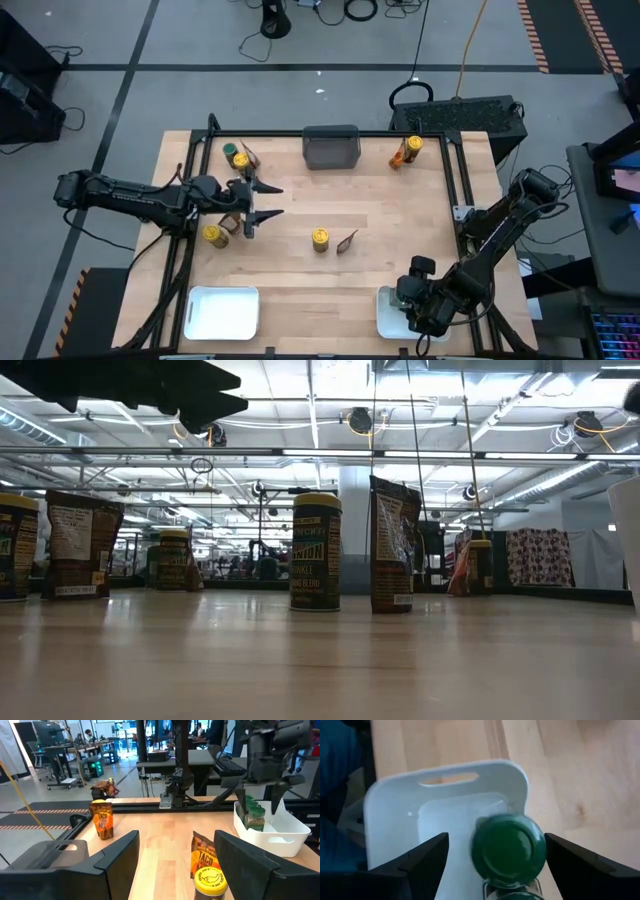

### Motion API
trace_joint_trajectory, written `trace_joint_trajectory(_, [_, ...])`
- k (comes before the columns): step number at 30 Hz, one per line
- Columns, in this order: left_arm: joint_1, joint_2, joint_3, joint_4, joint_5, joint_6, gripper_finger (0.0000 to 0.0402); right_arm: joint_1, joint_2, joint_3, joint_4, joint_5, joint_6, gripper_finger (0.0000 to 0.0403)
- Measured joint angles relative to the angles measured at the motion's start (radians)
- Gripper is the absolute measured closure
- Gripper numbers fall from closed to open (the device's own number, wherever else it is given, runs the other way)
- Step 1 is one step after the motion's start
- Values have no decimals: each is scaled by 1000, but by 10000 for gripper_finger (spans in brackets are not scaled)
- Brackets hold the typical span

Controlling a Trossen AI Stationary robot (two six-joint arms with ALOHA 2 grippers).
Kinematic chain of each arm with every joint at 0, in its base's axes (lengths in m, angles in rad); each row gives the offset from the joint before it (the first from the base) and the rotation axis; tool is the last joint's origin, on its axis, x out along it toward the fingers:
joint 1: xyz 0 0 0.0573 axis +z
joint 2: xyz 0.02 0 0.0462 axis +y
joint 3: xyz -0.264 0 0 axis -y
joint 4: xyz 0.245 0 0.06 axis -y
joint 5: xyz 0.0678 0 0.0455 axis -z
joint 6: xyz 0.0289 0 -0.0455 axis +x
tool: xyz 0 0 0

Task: Sort spices by type
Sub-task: Put the bottom green seasoning bottle into the right white bin, then put the green seasoning bottle into the right white bin

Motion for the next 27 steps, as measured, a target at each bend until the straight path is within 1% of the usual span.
trace_joint_trajectory(6, [0, 0, 0, 9, -1, 0, 141, -39, 0, 130, -129, 2, -53, 94])
trace_joint_trajectory(9, [0, 0, 0, 9, -9, -1, 141, -66, 0, 201, -191, 3, -105, 94])
trace_joint_trajectory(11, [0, 0, 0, 0, -35, -21, 141, -88, 0, 248, -217, 9, -157, 94])
trace_joint_trajectory(13, [-1, -3, 5, -45, -103, -46, 141, -112, 0, 286, -232, 28, -222, 94])
trace_joint_trajectory(16, [0, -8, 47, -199, -262, -96, 141, -153, -1, 334, -234, 64, -333, 94])
trace_joint_trajectory(18, [6, -8, 109, -370, -359, -133, 141, -186, -1, 352, -232, 66, -412, 94])
trace_joint_trajectory(19, [14, -8, 148, -471, -387, -155, 141, -204, -1, 357, -234, 65, -447, 94])
trace_joint_trajectory(21, [41, 0, 237, -653, -409, -196, 141, -242, -7, 358, -234, 55, -518, 94])
trace_joint_trajectory(23, [76, 11, 333, -805, -409, -210, 141, -284, -19, 358, -238, 52, -586, 94])
trace_joint_trajectory(27, [194, 59, 529, -1109, -331, -211, 143, -373, -41, 358, -232, 50, -760, 94])
